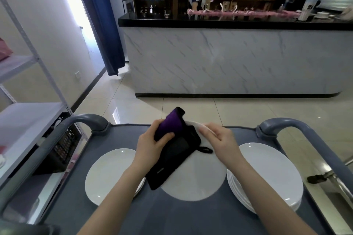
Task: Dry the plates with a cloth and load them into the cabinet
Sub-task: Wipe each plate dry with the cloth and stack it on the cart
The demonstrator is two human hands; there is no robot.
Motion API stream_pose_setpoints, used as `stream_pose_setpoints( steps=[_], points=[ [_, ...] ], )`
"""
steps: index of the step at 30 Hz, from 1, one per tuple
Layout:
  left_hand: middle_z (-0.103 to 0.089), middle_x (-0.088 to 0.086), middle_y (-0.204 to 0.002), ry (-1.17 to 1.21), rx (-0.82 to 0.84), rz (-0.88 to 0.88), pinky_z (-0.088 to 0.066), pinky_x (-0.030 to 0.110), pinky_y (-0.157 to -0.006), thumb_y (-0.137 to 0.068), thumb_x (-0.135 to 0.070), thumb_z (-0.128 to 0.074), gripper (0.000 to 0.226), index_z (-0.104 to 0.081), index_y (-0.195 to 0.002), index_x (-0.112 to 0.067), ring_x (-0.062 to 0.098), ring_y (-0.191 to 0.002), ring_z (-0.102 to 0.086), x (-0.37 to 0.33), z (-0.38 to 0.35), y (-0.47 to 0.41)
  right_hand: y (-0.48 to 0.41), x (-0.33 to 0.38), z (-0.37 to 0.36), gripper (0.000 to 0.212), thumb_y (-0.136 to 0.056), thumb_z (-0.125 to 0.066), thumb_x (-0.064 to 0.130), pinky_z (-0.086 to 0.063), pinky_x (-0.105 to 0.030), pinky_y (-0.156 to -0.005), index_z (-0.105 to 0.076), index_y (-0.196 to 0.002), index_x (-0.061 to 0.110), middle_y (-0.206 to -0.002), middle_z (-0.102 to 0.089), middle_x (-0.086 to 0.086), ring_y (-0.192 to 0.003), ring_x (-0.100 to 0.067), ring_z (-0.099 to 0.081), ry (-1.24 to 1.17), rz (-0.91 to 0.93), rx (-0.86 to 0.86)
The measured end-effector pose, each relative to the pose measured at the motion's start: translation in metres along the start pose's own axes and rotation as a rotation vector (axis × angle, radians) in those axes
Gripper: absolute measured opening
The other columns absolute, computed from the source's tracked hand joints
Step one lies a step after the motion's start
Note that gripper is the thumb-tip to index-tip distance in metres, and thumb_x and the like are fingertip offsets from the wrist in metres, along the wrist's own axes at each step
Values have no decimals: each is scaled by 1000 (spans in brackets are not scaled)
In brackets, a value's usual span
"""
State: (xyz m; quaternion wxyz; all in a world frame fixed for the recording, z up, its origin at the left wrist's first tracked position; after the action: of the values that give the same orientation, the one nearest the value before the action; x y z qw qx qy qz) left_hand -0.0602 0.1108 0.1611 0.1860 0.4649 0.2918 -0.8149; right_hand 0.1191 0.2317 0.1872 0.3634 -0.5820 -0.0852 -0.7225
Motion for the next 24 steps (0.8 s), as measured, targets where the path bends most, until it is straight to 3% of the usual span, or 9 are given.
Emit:
stream_pose_setpoints(
  steps=[4, 7, 10, 13, 15, 17, 19, 22, 24],
  points=[
    [-70, -17, -92, 303, -137, 268, -51, 30, -81, -93, -31, -63, 16, -61, -101, -45, 10, -93, -66, 33, -7, 22, 18, -11, 8, 41, -100, -57, 26, -34, -24, -57, -49, -59, 25, -57, -42, 12, -57, -6, -37, -164, -152, -379],
    [-71, -15, -94, 440, -223, 379, -52, 31, -80, -94, -34, -62, 17, -60, -95, -51, 11, -94, -67, 43, -17, 39, 35, -23, -5, 29, -101, -53, 32, -41, -14, -59, -61, -74, 25, -64, -56, 16, -61, -2, -48, -249, -234, -518],
    [-71, -11, -92, 435, -224, 361, -52, 32, -79, -95, -29, -63, 16, -62, -95, -46, 14, -92, -67, 46, -9, 37, 32, -30, -4, 19, -102, -52, 29, -45, -11, -62, -64, -88, 27, -75, -67, 15, -69, -1, -58, -176, -243, -358],
    [-70, -15, -92, 301, -156, 242, -49, 29, -75, -94, -25, -63, 20, -61, -101, -43, 7, -86, -66, 36, 10, 25, 17, -25, 4, 21, -97, -57, 37, -42, -16, -58, -59, -78, 29, -66, -60, 14, -62, -5, -53, -70, -205, -140],
    [-68, -17, -91, 148, -47, 103, -49, 24, -75, -93, -24, -65, 22, -59, -104, -42, 4, -84, -64, 20, 16, 12, 6, -14, 3, 26, -91, -53, 50, -37, -18, -57, -54, -74, 30, -62, -49, 15, -60, -4, -44, 38, -129, -49],
    [-66, -23, -90, 18, 88, -10, -46, 13, -70, -91, -26, -68, 30, -54, -103, -50, 0, -83, -62, 3, 16, 2, -3, -3, 0, 20, -94, -49, 50, -37, -14, -59, -56, -77, 43, -64, -54, 18, -61, 1, -47, 122, -50, 13],
    [-63, -27, -90, -75, 211, -60, -45, 10, -69, -91, -31, -68, 35, -48, -101, -59, -2, -84, -61, -8, 18, -7, -5, 0, -4, 24, -98, -48, 45, -37, -13, -58, -53, -76, 52, -63, -55, 18, -60, 1, -48, 218, -7, 82],
    [-61, -30, -90, -190, 340, -105, -43, 10, -68, -92, -36, -66, 35, -44, -101, -62, -3, -84, -60, -13, 19, -15, -2, -2, -9, 26, -99, -48, 45, -33, -18, -54, -51, -73, 45, -62, -52, -1, -55, -7, -43, 247, 5, 112],
    [-61, -30, -88, -179, 333, -81, -42, 8, -66, -92, -35, -65, 33, -45, -99, -60, -3, -81, -59, -10, 15, -13, 0, 1, -8, 23, -97, -50, 45, -34, -20, -54, -56, -76, 38, -64, -53, -7, -58, -17, -46, 216, 34, 39]
  ],
)
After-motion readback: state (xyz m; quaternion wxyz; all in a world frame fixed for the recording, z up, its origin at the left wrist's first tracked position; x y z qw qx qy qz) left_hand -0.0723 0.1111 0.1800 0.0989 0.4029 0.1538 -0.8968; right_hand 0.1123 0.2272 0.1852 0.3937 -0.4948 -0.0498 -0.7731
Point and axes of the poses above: each hand's wrist, its own y-axis away from the middle knuckle, its own z-axis out of the back of the hand, x = y × z, the point moved 6 cm from there along -y, towards the middle knuckle
